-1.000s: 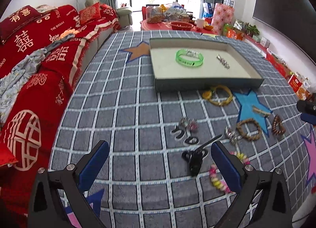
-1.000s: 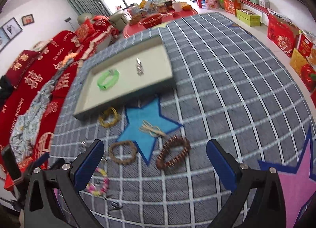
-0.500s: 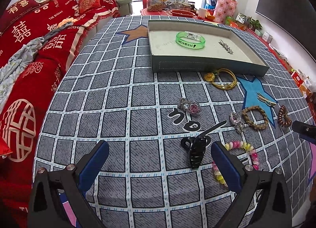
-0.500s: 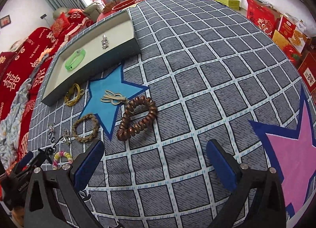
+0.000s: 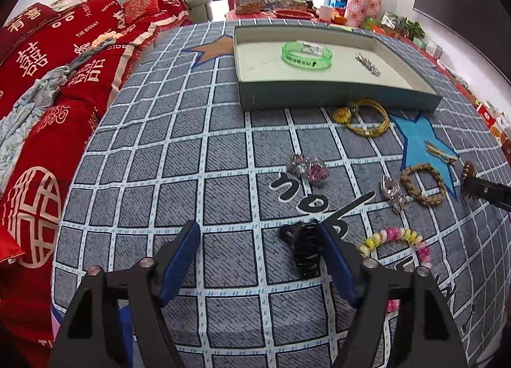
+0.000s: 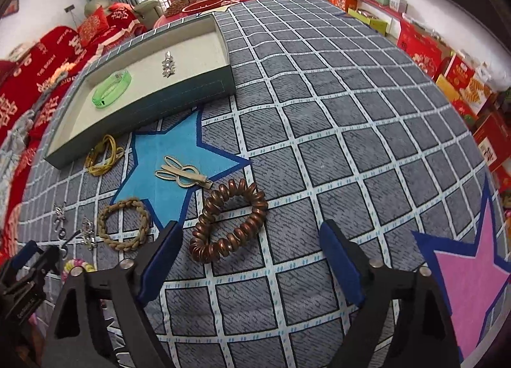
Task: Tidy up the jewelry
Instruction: 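Grasp the black claw clip with the left gripper while the right grasps the brown coil tie, then lower the black claw clip and brown coil tie into the tray and release, then move both tools back over the remaining jewelry on the bedspread, then grasp the pink gem ring with the left gripper while the right grasps the braided bracelet, then carry the pink ring and braided bracelet into the tray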
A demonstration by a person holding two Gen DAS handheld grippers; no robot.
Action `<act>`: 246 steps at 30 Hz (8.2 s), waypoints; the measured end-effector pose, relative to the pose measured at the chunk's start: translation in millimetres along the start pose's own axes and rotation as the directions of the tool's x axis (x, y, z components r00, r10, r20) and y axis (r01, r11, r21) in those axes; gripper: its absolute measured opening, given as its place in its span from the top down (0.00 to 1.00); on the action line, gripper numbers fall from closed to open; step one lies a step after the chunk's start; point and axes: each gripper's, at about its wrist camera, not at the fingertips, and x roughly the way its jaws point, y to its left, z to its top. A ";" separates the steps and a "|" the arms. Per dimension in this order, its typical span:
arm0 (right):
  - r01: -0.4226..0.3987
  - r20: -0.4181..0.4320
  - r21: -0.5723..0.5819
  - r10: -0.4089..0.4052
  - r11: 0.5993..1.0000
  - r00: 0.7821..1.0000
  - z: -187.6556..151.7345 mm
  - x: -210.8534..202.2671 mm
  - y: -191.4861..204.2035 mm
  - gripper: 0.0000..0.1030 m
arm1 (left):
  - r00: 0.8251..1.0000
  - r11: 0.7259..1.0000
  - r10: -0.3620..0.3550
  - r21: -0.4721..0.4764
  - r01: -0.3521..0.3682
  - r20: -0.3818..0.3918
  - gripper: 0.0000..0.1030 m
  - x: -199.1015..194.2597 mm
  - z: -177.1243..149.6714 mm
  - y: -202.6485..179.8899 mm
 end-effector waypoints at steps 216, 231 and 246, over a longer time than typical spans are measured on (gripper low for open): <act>-0.173 0.030 -0.214 0.184 0.961 0.982 12.8 -32.6 61.4 0.93 | 0.990 0.992 -0.117 0.057 0.113 0.080 0.71 -18.0 46.1 -9.2; -0.236 0.129 -0.208 0.266 0.949 0.955 102.7 -60.2 62.5 0.93 | 0.977 0.989 -0.141 0.068 0.131 0.161 0.71 -39.3 118.9 -2.4; -0.231 0.024 -0.153 0.237 0.961 0.971 159.0 22.2 66.9 0.93 | 0.986 0.982 -0.167 0.089 0.164 0.021 0.71 46.6 166.1 -44.3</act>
